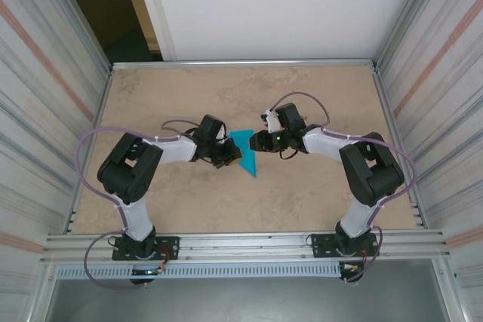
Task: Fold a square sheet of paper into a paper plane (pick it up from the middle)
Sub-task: Third fold the triangle at the center of the table.
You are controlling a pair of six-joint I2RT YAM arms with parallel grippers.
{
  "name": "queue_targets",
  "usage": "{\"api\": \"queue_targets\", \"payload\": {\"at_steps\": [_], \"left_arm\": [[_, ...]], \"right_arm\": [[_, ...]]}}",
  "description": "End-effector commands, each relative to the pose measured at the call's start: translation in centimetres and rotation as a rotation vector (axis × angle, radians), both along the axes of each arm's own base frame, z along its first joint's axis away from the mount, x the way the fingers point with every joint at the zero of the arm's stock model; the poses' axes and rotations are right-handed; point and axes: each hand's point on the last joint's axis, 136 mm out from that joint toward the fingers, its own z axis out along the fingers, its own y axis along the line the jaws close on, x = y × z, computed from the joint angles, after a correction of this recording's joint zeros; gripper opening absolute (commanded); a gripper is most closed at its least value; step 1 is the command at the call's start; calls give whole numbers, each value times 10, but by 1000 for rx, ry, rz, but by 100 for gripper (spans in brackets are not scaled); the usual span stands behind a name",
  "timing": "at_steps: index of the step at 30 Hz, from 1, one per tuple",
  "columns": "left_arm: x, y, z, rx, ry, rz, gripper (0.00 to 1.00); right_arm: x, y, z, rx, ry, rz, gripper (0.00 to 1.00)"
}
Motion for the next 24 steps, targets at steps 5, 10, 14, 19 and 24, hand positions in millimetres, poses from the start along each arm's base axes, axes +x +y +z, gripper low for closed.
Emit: {"api": "queue_targets", "payload": {"at_steps": [5, 10, 14, 19, 24], "left_arm": [[0, 1, -1, 17, -9, -3, 9], [0, 1, 2, 13, -15, -3, 9], [0, 0, 4, 10, -17, -5, 9], [0, 0, 4, 7, -16, -4, 9], [0, 0, 4, 6, -16, -8, 9]], "right_arm": [[-17, 1, -20, -7, 150, 14, 36], [-15, 2, -30, -25, 175, 5, 36], [-16, 6, -33, -19, 183, 24, 35], [-19, 11, -34, 0, 201, 49, 29], [-18, 11, -39, -13, 211, 47, 30]]}}
